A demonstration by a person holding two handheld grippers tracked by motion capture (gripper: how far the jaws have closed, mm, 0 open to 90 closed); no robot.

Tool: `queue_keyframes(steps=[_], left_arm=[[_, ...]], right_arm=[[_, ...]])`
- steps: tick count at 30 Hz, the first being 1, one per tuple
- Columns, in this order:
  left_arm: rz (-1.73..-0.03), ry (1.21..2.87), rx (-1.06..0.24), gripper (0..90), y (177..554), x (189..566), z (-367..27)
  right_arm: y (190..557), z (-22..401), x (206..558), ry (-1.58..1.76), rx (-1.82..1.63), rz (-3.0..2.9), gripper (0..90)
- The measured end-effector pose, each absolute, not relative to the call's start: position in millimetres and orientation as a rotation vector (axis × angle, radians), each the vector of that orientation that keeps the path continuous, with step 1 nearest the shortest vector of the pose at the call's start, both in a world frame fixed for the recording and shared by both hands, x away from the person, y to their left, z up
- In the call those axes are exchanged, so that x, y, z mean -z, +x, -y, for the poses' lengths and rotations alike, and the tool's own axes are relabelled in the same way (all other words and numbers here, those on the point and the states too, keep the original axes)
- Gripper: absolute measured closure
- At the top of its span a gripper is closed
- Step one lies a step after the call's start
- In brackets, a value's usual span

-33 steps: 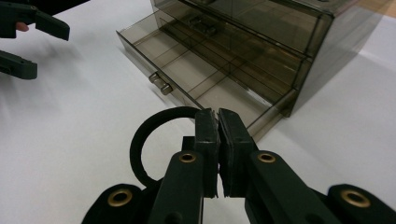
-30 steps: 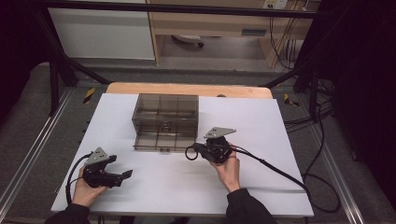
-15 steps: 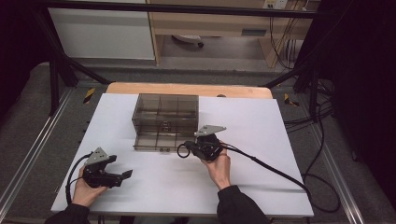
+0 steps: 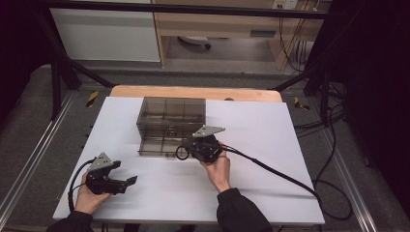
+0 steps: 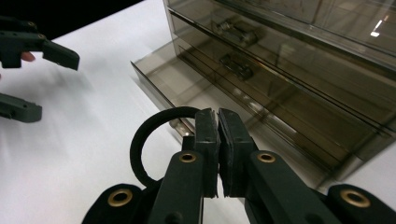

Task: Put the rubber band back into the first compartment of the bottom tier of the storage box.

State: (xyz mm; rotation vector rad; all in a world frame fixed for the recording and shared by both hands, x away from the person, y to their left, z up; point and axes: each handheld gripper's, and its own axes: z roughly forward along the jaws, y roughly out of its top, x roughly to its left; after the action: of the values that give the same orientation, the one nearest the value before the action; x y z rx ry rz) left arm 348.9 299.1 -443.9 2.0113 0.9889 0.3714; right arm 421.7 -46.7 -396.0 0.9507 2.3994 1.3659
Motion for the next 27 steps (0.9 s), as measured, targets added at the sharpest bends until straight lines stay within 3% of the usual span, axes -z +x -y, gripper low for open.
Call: queue_keyframes(steps=[27], left_arm=[[-0.986,2.019,-0.369,6.4,349,444,-299]], right_arm=[[440,9,405,0.949,-1.352,-2.405,87.5]])
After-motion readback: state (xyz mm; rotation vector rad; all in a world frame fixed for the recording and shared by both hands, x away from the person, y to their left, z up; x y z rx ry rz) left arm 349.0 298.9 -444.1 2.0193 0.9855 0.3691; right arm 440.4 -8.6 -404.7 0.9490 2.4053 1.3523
